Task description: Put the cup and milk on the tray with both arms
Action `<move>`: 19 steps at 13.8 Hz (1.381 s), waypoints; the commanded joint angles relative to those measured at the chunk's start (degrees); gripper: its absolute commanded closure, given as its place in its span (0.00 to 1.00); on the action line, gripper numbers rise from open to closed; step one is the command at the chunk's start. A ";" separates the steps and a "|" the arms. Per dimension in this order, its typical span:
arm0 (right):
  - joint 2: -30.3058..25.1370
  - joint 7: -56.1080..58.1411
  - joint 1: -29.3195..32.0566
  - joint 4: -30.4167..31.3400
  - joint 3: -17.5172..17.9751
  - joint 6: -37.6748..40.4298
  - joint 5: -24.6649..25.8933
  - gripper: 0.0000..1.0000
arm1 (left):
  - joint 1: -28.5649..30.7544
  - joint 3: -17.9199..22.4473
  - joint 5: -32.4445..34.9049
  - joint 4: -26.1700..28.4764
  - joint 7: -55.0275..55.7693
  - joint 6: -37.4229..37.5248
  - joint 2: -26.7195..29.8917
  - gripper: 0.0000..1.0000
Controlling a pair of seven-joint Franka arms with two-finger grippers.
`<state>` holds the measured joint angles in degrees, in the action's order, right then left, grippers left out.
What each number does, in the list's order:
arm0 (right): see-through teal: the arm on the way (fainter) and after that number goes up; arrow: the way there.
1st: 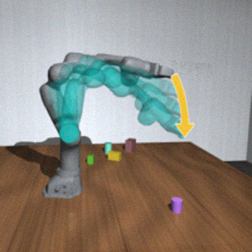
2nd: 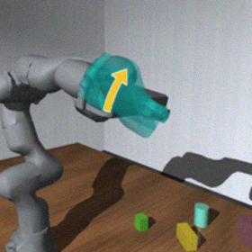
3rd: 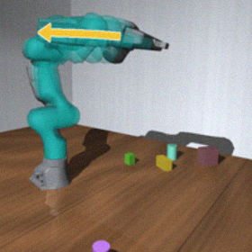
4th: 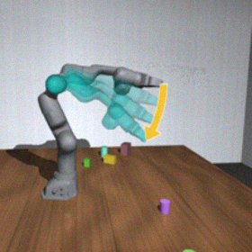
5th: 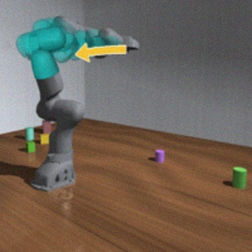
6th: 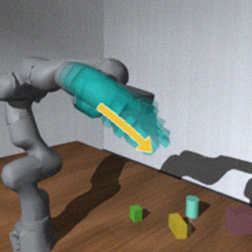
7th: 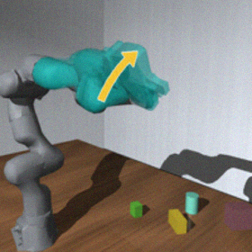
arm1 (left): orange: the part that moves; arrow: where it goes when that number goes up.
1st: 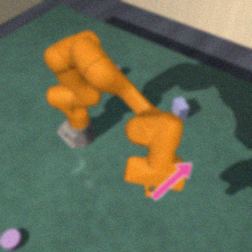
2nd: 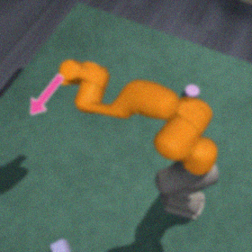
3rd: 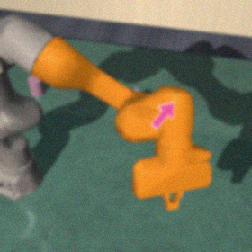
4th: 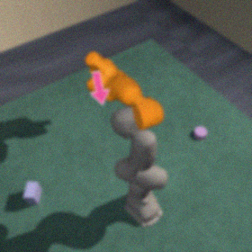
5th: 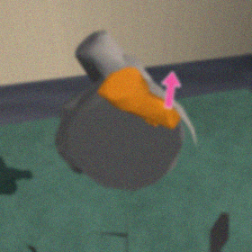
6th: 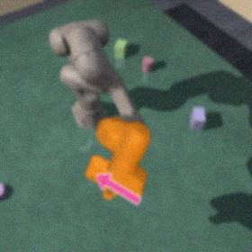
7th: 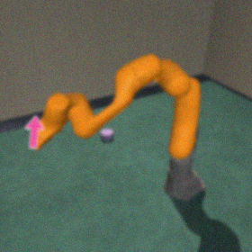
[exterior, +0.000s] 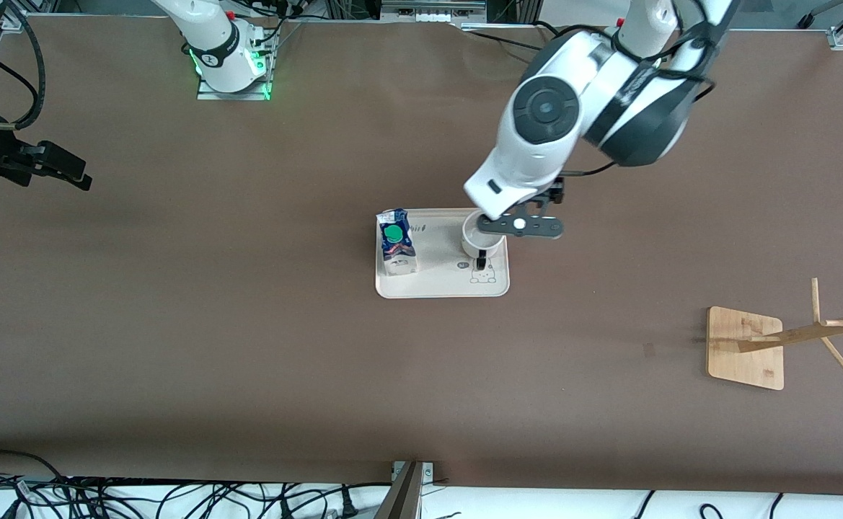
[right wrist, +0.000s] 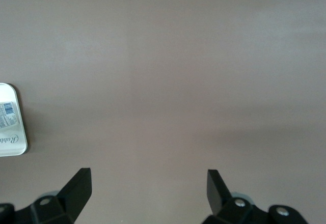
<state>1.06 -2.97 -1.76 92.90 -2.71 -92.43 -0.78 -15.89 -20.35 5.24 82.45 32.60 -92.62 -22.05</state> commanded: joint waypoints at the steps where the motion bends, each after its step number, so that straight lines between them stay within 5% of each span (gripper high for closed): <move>1: -0.35 -0.10 0.09 0.35 0.25 -0.47 0.17 0.00 | 4.89 -0.31 3.36 3.50 -2.01 1.91 6.66 0.00; 7: -0.44 -0.02 -0.44 0.35 1.57 -0.38 0.43 0.00 | 16.06 -0.40 3.37 3.50 -3.15 2.18 13.17 0.00; 16: -0.62 0.69 -0.26 0.17 1.22 -0.47 0.87 0.00 | 28.18 -0.48 -2.42 4.73 -9.65 1.83 13.61 0.00; 19: -0.53 0.60 -0.26 -0.27 1.30 -0.47 0.87 0.00 | 30.30 -0.05 -2.69 5.52 -19.83 -0.09 13.35 0.00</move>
<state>1.01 -2.92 -2.13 92.84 -1.56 -92.80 -0.75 12.84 -20.21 3.62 85.83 18.06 -90.70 -9.96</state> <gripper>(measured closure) 0.000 0.000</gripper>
